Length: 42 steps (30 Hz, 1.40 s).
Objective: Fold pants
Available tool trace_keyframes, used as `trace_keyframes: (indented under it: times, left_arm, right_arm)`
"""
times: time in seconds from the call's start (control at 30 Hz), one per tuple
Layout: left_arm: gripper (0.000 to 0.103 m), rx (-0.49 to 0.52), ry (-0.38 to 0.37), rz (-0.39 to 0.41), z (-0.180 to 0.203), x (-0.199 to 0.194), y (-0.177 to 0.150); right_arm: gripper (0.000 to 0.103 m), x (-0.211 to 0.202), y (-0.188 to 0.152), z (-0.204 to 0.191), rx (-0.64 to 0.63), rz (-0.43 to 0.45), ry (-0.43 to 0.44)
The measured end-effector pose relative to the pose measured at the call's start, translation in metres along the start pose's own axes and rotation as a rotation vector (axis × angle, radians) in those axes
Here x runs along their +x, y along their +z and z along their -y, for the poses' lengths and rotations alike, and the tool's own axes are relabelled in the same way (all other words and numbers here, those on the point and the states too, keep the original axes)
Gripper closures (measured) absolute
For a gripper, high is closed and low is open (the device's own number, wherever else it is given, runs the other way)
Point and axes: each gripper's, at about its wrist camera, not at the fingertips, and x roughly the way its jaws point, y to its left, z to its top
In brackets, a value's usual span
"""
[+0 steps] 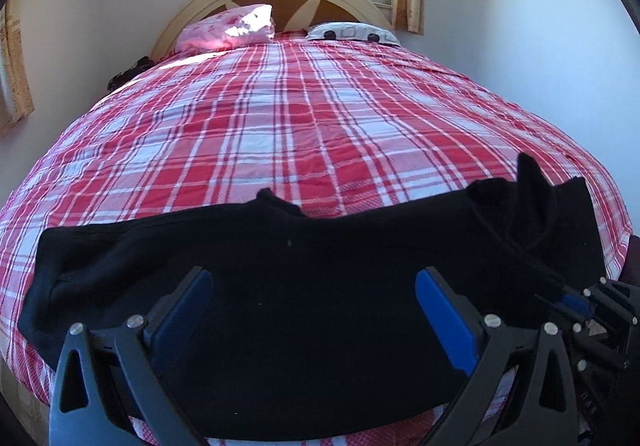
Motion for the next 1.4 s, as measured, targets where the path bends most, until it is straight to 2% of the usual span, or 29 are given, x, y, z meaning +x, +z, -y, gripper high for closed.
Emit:
trace_keyframes:
  times: [0.07, 0.17, 0.2, 0.3, 0.33, 0.4, 0.43, 0.5, 0.57, 0.6, 0.63, 0.7, 0.8, 0.87, 0.9, 0.97, 1.1, 1.17, 1.23, 1.3, 1.33, 1.4]
  left_arm:
    - [0.0, 0.018, -0.01, -0.007, 0.006, 0.001, -0.001]
    - [0.0, 0.029, -0.004, -0.014, 0.007, 0.003, -0.002]
    - [0.0, 0.026, 0.002, -0.017, 0.006, 0.003, -0.003]
    - [0.0, 0.004, 0.007, -0.033, 0.001, 0.006, -0.004]
    - [0.0, 0.0, 0.01, -0.034, 0.0, 0.007, -0.004]
    - [0.0, 0.001, 0.013, -0.029, -0.002, 0.005, -0.003]
    - [0.0, 0.006, 0.011, -0.019, -0.002, 0.003, -0.002]
    - [0.0, 0.01, 0.003, 0.0, -0.002, 0.001, -0.001]
    - [0.0, 0.007, 0.0, 0.009, 0.001, 0.001, 0.001]
    - [0.0, 0.008, -0.004, 0.012, 0.004, 0.002, 0.003]
    - [0.0, 0.009, -0.006, 0.011, 0.006, 0.002, 0.003]
    - [0.0, 0.014, -0.01, 0.007, 0.01, 0.003, 0.004]
    - [0.0, 0.024, -0.006, -0.004, 0.012, 0.003, 0.003]
    - [0.0, 0.028, 0.008, -0.004, 0.011, 0.002, 0.003]
    - [0.0, 0.029, 0.013, -0.004, 0.01, 0.002, 0.003]
    - [0.0, 0.032, 0.017, 0.004, 0.01, 0.001, 0.005]
    - [0.0, 0.035, -0.013, 0.044, 0.019, -0.005, 0.018]
    - [0.0, 0.053, -0.052, 0.096, 0.032, -0.015, 0.027]
    - [0.0, 0.074, -0.088, 0.134, 0.047, -0.02, 0.034]
    - [0.0, 0.101, -0.124, 0.135, 0.067, -0.014, 0.038]
    - [0.0, 0.112, -0.132, 0.127, 0.077, -0.009, 0.039]
    - [0.0, 0.14, -0.138, 0.116, 0.099, 0.001, 0.038]
  right_arm:
    - [0.093, 0.005, -0.005, -0.014, -0.038, -0.003, -0.005]
    - [0.086, 0.012, -0.012, -0.028, -0.075, -0.01, 0.006]
    - [0.078, 0.013, -0.013, -0.031, -0.078, -0.009, 0.015]
    - [0.056, 0.006, -0.016, -0.034, -0.025, 0.02, 0.184]
    - [0.054, 0.004, -0.017, -0.036, -0.016, 0.027, 0.234]
    - [0.054, -0.001, -0.018, -0.039, -0.016, 0.025, 0.3]
    - [0.054, -0.008, -0.017, -0.036, -0.003, 0.052, 0.301]
    - [0.054, -0.026, -0.012, -0.019, 0.067, 0.138, 0.292]
    - [0.055, -0.035, -0.002, 0.013, 0.174, 0.19, 0.229]
    - [0.061, -0.033, 0.003, 0.026, 0.205, 0.19, 0.18]
    - [0.075, -0.027, 0.007, 0.037, 0.219, 0.175, 0.133]
    - [0.082, -0.004, 0.014, 0.052, 0.237, 0.139, 0.093]
    - [0.082, 0.038, 0.022, 0.047, 0.254, 0.079, 0.138]
    - [0.082, 0.066, 0.026, 0.034, 0.232, 0.016, 0.214]
    - [0.08, 0.074, 0.025, 0.029, 0.224, 0.012, 0.218]
    - [0.08, 0.075, 0.025, 0.023, 0.222, 0.037, 0.206]
    - [0.08, 0.054, 0.028, 0.045, 0.295, 0.071, 0.325]
    - [0.08, 0.018, 0.03, 0.068, 0.329, 0.197, 0.293]
    - [0.08, -0.018, 0.028, 0.101, 0.382, 0.285, 0.189]
    - [0.08, -0.039, 0.021, 0.128, 0.411, 0.296, 0.072]
    - [0.08, -0.044, 0.016, 0.14, 0.407, 0.268, -0.012]
    - [0.08, -0.042, 0.008, 0.153, 0.387, 0.21, -0.092]
